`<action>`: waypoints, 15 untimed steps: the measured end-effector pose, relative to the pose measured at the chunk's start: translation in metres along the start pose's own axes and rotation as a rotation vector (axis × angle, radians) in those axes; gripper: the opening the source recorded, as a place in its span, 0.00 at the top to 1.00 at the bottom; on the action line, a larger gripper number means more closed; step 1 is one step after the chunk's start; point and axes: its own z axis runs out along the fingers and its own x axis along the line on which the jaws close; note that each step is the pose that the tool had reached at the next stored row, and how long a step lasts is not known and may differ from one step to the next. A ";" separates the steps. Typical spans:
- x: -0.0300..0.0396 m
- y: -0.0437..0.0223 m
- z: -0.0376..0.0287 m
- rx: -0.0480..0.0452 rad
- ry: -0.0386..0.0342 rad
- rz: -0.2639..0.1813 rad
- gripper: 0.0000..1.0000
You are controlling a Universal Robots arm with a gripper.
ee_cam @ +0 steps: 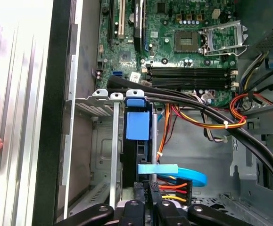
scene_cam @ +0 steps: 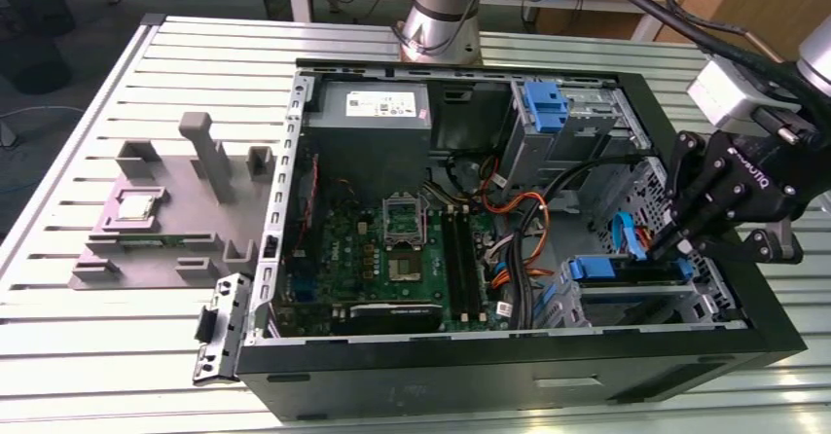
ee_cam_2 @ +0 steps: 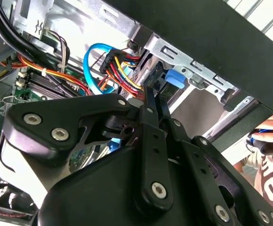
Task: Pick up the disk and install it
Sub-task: 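Insert the second disk wire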
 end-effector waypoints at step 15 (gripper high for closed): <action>0.0010 -0.0045 0.0021 -0.0240 -0.0020 -0.001 0.84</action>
